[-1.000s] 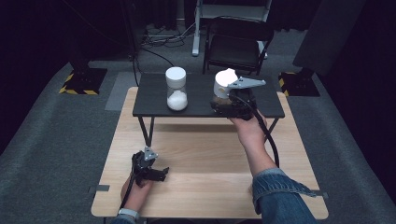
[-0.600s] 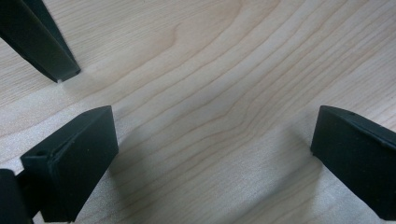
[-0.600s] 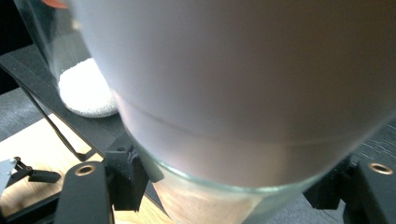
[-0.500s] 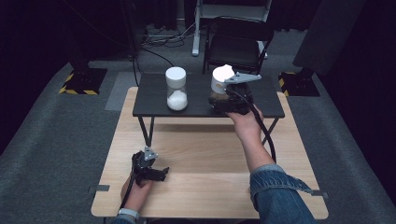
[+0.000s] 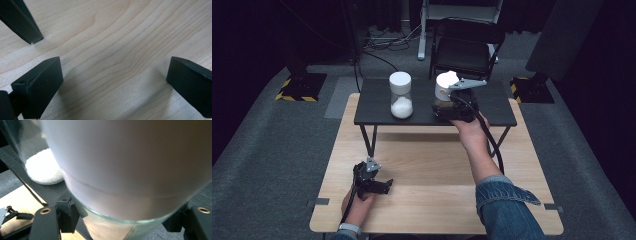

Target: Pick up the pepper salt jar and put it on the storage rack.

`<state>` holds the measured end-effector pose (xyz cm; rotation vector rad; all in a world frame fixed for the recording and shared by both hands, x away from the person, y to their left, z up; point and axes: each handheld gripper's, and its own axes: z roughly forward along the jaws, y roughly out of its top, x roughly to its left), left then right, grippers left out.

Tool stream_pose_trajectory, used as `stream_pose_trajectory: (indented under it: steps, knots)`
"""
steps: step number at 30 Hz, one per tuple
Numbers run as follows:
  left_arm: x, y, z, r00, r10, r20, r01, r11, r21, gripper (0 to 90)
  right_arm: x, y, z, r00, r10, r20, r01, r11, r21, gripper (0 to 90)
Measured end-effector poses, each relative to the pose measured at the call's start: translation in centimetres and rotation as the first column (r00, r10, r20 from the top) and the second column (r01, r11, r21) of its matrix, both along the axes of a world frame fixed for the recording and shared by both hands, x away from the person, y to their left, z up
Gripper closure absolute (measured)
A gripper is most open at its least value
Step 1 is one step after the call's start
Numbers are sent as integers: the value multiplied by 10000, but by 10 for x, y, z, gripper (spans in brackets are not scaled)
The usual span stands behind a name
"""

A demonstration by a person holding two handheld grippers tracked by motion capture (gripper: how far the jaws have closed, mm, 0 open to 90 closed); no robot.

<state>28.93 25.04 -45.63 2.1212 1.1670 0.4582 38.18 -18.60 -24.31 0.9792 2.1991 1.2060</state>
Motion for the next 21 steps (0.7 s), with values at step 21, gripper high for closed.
stream_pose_trajectory:
  steps: [21]
  knots:
    - [0,-1,0,10000,44,-23,-44,10000,13,5,6,3,-9,10000,-55,-21,55,10000,13,301]
